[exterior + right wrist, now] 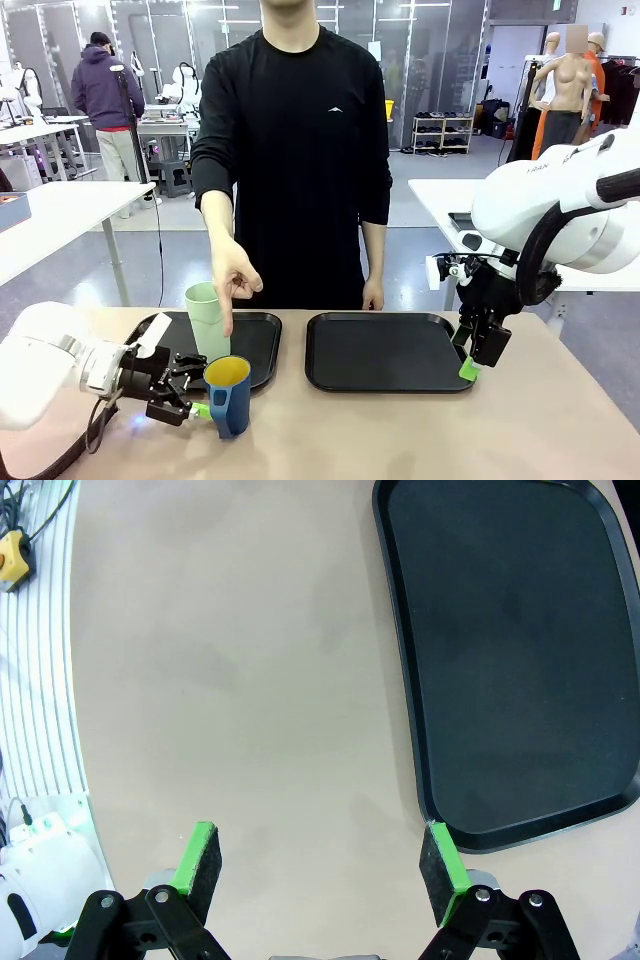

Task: Sort and store the cups by type.
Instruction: Pick up the Handle plastic cup and place it into the empty Flat Tray.

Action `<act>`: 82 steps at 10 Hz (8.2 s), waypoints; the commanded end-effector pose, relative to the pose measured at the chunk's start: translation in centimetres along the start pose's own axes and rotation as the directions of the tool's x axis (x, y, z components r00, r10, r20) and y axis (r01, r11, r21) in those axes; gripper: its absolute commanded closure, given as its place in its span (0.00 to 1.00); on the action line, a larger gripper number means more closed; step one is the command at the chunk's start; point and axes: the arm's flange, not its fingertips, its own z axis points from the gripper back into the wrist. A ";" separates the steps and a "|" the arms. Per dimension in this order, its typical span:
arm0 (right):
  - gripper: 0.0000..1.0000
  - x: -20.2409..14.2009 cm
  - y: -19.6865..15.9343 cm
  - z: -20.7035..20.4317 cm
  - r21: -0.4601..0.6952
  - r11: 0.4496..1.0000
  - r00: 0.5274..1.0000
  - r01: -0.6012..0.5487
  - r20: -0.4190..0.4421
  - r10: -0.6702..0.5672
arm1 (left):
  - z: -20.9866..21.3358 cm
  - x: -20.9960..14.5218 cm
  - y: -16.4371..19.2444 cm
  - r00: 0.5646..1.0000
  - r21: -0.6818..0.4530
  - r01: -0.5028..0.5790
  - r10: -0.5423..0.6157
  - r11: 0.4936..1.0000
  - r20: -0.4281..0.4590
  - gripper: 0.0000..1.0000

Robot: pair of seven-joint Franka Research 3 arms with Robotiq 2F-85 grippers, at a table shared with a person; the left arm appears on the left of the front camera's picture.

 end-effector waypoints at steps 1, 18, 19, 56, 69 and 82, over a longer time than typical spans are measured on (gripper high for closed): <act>0.00 -0.2 0.2 0.0 -0.010 1.000 1.000 0.004 0.005 -0.004 | -1.2 -0.3 0.6 0.999 -0.018 -0.003 0.004 1.000 0.039 0.00; 0.00 -0.2 0.2 0.0 -0.010 1.000 1.000 0.004 0.005 -0.004 | -4.7 -1.3 0.1 0.986 -0.166 0.037 -0.009 0.985 0.169 0.38; 0.00 -0.2 0.2 0.0 -0.010 1.000 1.000 0.004 0.005 -0.004 | -4.6 -1.3 0.1 0.986 -0.164 0.035 -0.007 0.986 0.166 0.51; 0.00 -0.2 0.2 0.0 -0.010 1.000 1.000 0.004 0.005 -0.004 | -26.6 11.4 7.8 0.957 0.299 -0.046 -0.044 0.953 0.288 0.28; 0.00 -0.2 0.2 0.0 -0.010 1.000 1.000 0.004 0.005 -0.004 | -28.4 6.1 10.1 0.974 0.334 -0.075 -0.003 0.940 0.227 0.28; 0.00 -0.2 0.2 0.0 -0.010 1.000 1.000 0.004 0.005 -0.004 | -28.3 2.6 8.0 0.965 0.333 -0.081 -0.010 0.939 0.263 0.00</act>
